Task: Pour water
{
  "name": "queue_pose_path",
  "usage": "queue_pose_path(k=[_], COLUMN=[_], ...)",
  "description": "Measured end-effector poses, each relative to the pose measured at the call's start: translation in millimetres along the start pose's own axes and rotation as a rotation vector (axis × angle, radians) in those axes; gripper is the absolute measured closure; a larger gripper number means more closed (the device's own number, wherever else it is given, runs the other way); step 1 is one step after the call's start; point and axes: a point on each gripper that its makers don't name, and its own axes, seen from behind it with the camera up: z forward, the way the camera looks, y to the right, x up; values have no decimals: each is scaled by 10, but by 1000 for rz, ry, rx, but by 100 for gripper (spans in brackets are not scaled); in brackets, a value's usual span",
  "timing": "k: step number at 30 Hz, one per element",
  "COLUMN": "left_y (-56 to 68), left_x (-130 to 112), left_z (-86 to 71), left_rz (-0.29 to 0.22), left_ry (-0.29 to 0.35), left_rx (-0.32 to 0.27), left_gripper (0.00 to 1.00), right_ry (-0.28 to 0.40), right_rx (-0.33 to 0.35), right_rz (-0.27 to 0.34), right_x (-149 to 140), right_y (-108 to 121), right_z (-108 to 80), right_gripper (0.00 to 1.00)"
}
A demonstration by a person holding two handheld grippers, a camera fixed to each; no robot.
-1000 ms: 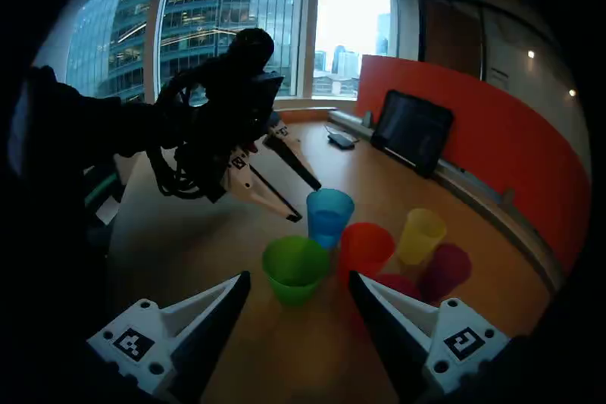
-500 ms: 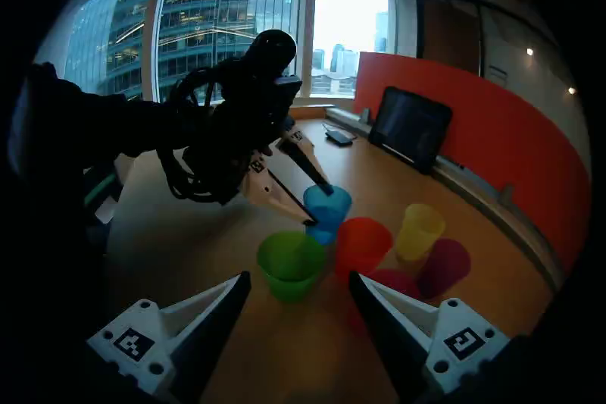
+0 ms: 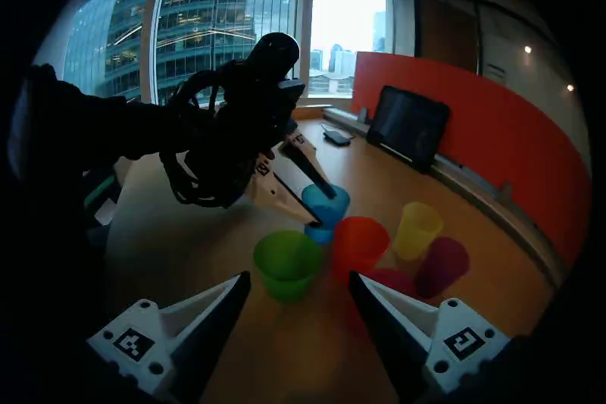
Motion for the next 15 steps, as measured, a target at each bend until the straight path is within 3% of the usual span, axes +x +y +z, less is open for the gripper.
queue_pose_path(k=[8, 15], left_y=[-47, -96], left_x=[-5, 55], left_z=[-14, -131], left_rz=[1, -10], left_ry=[1, 27], left_rx=[20, 42], left_gripper=[13, 13], right_ry=[-2, -19], right_rx=[6, 18], right_rz=[-1, -6], right_x=[-4, -60], right_y=[-12, -45], right_z=[29, 121], right_gripper=[0, 0])
